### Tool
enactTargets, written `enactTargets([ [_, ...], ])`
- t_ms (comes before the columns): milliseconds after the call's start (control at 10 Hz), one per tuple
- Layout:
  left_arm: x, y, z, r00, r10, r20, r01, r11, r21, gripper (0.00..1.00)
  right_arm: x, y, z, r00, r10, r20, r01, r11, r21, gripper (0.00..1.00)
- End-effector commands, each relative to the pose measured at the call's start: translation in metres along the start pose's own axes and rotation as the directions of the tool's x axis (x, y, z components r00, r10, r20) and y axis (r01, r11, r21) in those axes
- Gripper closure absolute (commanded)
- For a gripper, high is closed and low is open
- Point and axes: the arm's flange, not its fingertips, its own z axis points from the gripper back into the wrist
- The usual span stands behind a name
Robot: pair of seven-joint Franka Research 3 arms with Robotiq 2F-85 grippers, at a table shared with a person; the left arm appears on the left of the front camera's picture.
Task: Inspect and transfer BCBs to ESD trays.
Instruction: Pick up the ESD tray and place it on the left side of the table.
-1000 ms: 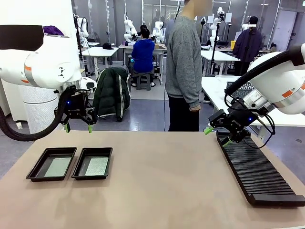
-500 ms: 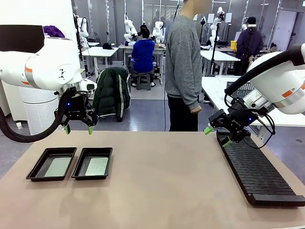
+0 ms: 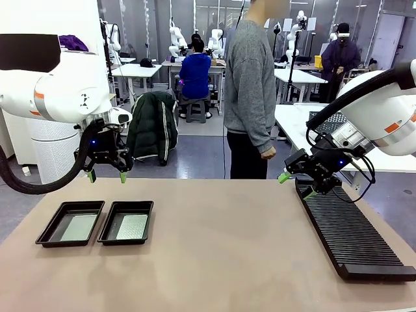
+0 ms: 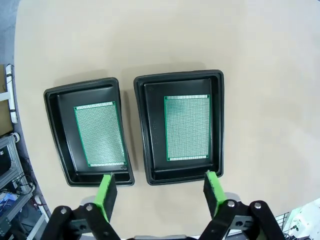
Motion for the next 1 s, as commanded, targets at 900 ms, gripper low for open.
enactTargets([
  [900, -0.0019, 0.0016, -0.0027, 1.0, 0.002, 0.014, -0.002, 1.0, -0.012, 0.07, -0.0005, 0.0024, -0.0007, 1.0, -0.017, 0.008, 0.017, 1.0, -0.003, 0.0],
])
